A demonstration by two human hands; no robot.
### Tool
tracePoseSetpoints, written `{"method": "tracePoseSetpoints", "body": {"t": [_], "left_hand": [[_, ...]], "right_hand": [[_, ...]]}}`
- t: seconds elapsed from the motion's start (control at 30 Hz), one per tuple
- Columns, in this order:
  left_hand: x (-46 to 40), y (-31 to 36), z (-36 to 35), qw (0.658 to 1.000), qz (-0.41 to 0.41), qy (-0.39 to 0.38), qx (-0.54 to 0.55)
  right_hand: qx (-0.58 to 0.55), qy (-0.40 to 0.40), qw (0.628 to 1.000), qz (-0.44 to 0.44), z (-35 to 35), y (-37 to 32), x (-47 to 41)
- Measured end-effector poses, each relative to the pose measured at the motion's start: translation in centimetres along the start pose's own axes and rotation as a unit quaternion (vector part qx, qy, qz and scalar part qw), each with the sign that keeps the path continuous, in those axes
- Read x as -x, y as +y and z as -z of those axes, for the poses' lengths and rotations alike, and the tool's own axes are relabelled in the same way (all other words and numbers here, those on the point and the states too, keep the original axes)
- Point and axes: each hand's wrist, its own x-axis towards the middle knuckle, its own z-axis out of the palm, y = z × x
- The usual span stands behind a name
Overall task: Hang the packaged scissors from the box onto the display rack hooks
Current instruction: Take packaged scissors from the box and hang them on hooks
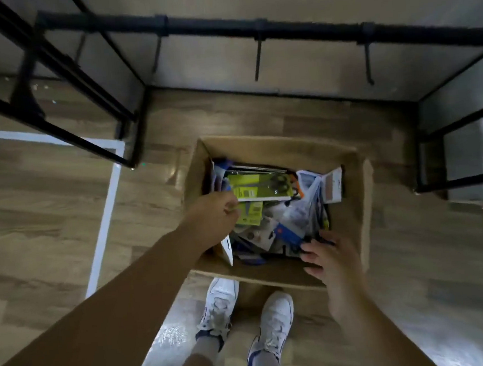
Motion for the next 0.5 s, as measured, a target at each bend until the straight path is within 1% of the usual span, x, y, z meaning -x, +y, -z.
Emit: {"method": "tracePoseSetpoints", "body": {"t": [0.07, 0.13, 0.17, 0.23, 0.33, 0.37, 0.5], "left_hand": [[-2.6, -2.9, -2.8, 1.0, 0.007, 0.007, -0.007], [-4.9, -5.6, -5.1, 1.0, 0.018, 0.001, -0.013], [-6.1, -6.8, -5.9, 1.0, 0.018, -0.011, -0.022], [-8.5, -8.4, -7.3, 0.998, 0.013, -0.044, -0.037], [-11.9, -10.0, -9.2, 0.995, 0.008, -0.096, -0.031], [-12.8, -10.2, -9.9, 0.994, 0.007, -0.106, -0.029], [-16.0, -11.3, -12.2, 0.994, -0.01, -0.095, -0.046]], "right_hand": [[-0.072, -0.005, 0.995, -0.072, -1.8, 3.3, -4.9], [-0.148, -0.011, 0.978, -0.144, -3.9, 5.8, -9.4], [-0.183, -0.016, 0.97, -0.16, -5.0, 6.5, -11.7], [-0.218, -0.029, 0.964, -0.151, -7.0, 6.9, -16.1], [-0.215, -0.076, 0.964, -0.136, -9.4, 6.8, -21.4], [-0.21, -0.078, 0.965, -0.138, -10.0, 6.9, -22.6], [-0.193, -0.067, 0.971, -0.122, -11.3, 6.4, -26.8]]}}
